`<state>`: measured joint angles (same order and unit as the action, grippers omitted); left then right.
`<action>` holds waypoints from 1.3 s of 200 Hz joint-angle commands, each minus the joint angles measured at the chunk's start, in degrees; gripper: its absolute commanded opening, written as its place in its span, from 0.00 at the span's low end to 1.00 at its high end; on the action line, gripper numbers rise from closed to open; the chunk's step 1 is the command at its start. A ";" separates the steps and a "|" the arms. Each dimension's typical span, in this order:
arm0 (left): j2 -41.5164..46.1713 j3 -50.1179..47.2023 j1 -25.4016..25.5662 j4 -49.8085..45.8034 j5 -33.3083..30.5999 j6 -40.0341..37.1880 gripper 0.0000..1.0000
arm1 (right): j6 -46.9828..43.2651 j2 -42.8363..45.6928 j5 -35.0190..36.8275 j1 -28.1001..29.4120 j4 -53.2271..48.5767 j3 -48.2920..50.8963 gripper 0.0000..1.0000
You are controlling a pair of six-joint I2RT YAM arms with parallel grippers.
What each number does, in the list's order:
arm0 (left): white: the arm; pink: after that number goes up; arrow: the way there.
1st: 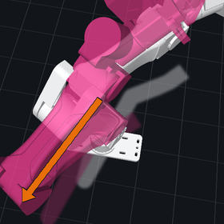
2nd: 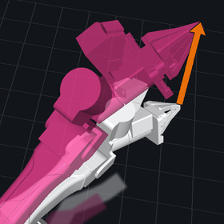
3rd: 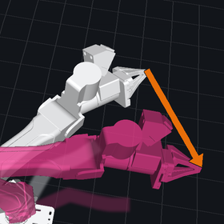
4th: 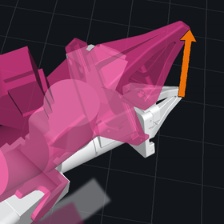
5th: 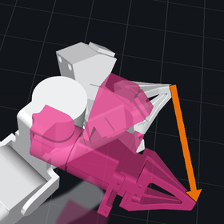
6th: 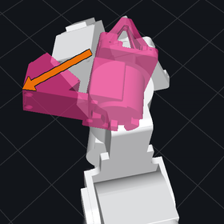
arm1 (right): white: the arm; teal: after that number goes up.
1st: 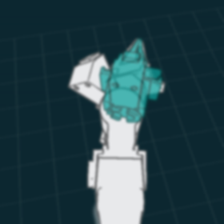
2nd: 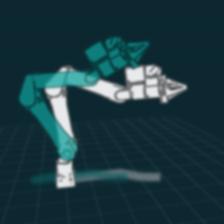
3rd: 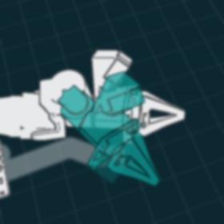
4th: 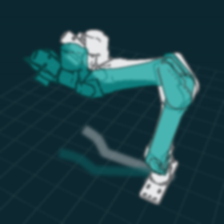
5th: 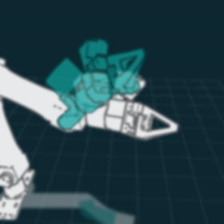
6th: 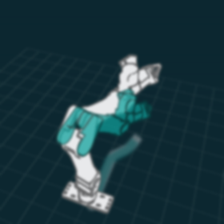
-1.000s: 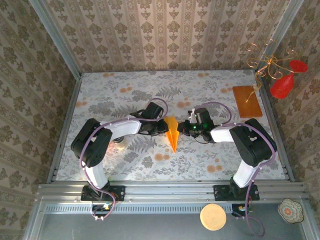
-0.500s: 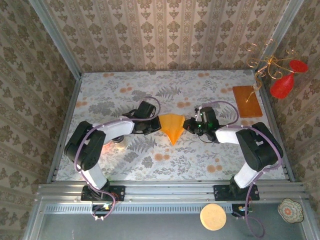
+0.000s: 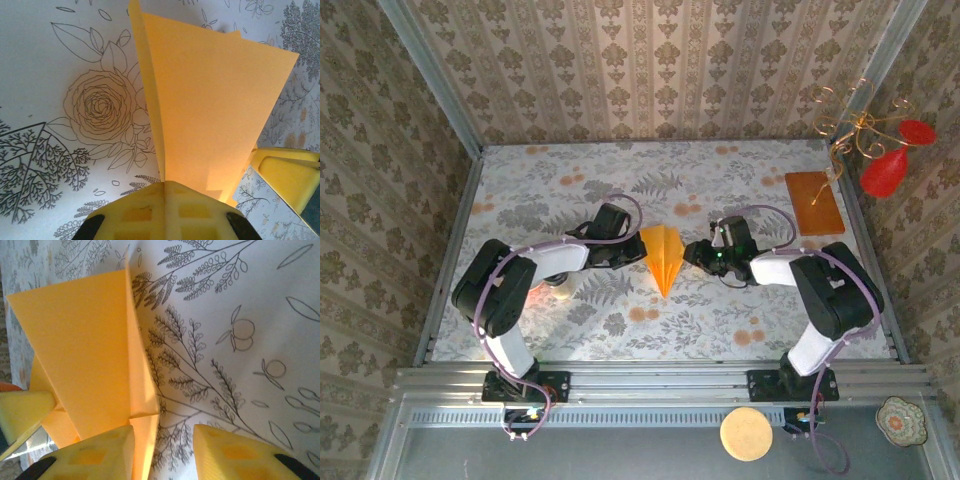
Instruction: Fold a paper plane with a square sheet of paper (pick it up from the middle)
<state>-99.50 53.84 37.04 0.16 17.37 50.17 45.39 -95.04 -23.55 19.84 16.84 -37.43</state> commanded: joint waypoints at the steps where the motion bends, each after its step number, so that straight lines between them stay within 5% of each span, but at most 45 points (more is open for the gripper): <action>1: -0.69 -0.58 -0.05 1.83 1.87 -1.47 0.00 | -4.15 6.12 3.98 1.49 -9.65 -2.67 0.41; 57: -1.21 -1.31 -0.05 3.44 3.94 -2.62 0.00 | -4.84 9.15 18.11 12.98 -27.27 -7.18 0.48; 260: -2.09 -1.29 -0.25 4.32 6.18 -3.50 0.00 | -4.87 -5.68 18.00 18.81 -32.30 -18.91 0.46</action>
<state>-100.68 52.84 37.04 3.53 22.74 47.94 41.69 -99.42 -7.64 38.17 -12.45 -54.70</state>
